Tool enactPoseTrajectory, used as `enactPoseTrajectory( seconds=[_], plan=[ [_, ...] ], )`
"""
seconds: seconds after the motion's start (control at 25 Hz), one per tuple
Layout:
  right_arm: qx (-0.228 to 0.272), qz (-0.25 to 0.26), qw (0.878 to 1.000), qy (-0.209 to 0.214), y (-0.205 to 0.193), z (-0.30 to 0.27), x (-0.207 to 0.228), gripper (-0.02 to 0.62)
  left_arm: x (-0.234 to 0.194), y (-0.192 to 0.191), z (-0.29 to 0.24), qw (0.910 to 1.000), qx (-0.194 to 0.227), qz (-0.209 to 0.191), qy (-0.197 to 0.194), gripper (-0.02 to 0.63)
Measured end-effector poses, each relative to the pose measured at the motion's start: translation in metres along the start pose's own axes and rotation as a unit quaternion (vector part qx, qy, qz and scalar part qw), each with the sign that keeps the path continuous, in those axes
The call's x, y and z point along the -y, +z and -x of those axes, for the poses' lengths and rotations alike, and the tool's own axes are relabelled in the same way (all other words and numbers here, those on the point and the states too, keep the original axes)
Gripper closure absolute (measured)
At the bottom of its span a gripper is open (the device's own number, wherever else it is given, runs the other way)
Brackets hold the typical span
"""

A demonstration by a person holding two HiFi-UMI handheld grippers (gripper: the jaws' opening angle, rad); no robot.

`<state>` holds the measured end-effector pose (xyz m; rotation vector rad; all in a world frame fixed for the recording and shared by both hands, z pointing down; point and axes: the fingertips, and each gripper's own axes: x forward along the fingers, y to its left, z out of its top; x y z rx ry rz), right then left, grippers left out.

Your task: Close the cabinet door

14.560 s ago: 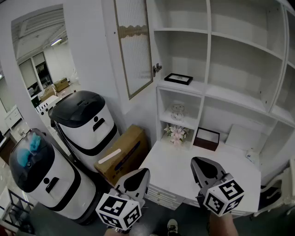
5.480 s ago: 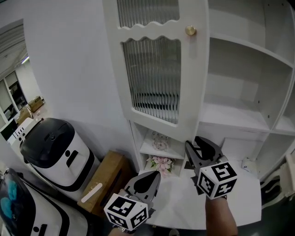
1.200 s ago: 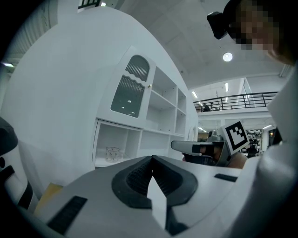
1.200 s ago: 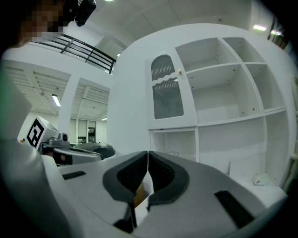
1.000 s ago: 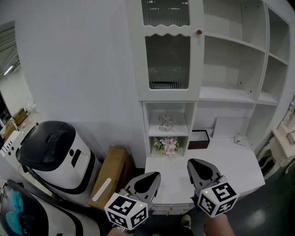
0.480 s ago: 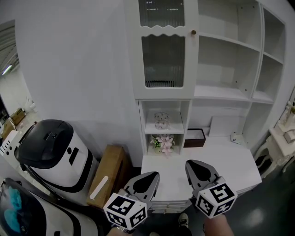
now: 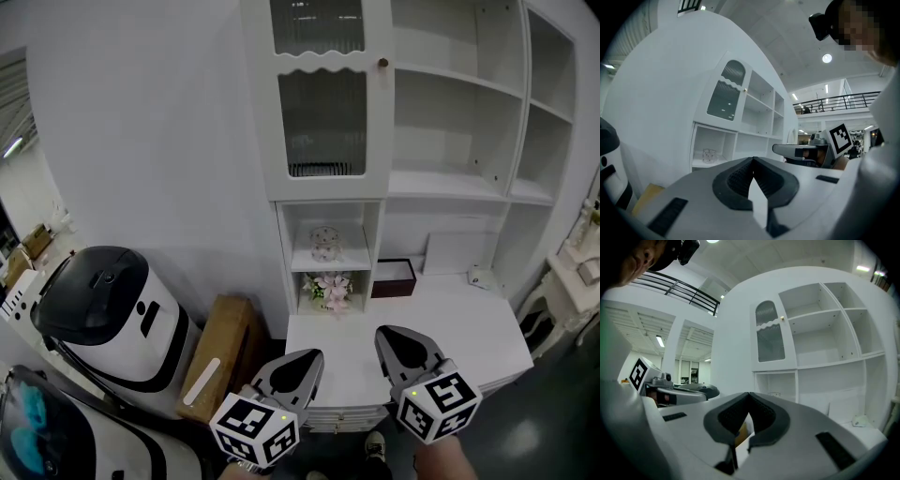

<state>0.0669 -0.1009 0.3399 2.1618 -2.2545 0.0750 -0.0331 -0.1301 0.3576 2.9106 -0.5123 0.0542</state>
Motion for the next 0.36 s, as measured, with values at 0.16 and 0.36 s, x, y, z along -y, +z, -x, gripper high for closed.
enactPoseTrajectory(
  seconds=[0.16, 0.36],
  plan=[
    [0.001, -0.005, 1.000, -0.002, 0.0012, 0.0015, 0.0037, 0.591, 0.0020, 0.0002, -0.0030, 1.0000, -0.002, 0.001, 0.000, 0.601],
    [0.000, -0.005, 1.000, -0.001, 0.0001, 0.0031, 0.0061, 0.591, 0.0051, 0.0006, -0.0054, 1.0000, -0.001, 0.000, -0.001, 0.601]
  ],
)
